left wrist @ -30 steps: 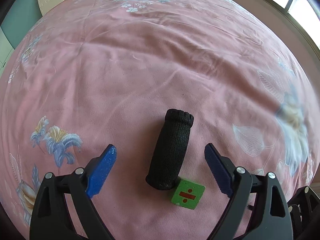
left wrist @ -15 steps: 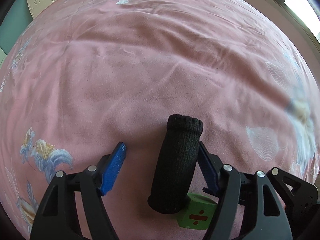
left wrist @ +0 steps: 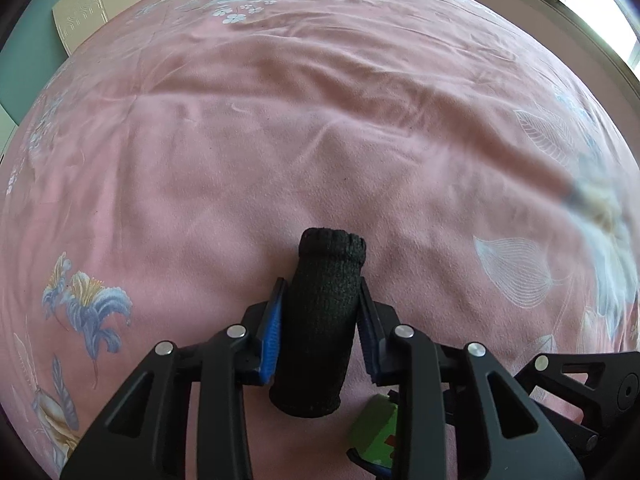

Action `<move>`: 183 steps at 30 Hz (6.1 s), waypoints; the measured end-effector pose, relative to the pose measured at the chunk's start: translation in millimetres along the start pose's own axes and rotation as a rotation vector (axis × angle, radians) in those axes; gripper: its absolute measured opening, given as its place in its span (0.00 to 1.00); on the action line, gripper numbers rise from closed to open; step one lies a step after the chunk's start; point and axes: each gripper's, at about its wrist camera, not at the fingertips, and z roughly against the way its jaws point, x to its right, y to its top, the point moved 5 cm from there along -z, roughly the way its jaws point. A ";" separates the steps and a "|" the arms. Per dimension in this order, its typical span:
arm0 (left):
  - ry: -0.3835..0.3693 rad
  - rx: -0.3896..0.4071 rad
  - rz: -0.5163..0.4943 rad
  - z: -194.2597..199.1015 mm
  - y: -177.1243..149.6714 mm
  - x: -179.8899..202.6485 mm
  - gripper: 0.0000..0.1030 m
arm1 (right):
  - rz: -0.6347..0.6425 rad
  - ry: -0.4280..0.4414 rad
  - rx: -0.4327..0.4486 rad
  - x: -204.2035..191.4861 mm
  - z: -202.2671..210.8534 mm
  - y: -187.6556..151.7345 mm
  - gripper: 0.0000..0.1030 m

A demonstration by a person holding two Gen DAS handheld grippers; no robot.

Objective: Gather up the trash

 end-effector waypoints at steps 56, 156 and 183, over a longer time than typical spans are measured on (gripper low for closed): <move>0.264 0.609 -0.159 535.8 -307.8 68.8 0.34 | 0.264 -0.345 0.376 -265.7 496.6 -39.7 0.30; -0.216 -0.463 0.215 -65.8 -544.2 96.3 0.33 | -0.257 0.118 -0.749 -240.5 -43.7 -466.2 0.30; -0.197 -0.532 0.243 -81.6 -555.3 97.3 0.59 | -0.266 0.085 -0.761 -250.0 -70.1 -477.7 0.35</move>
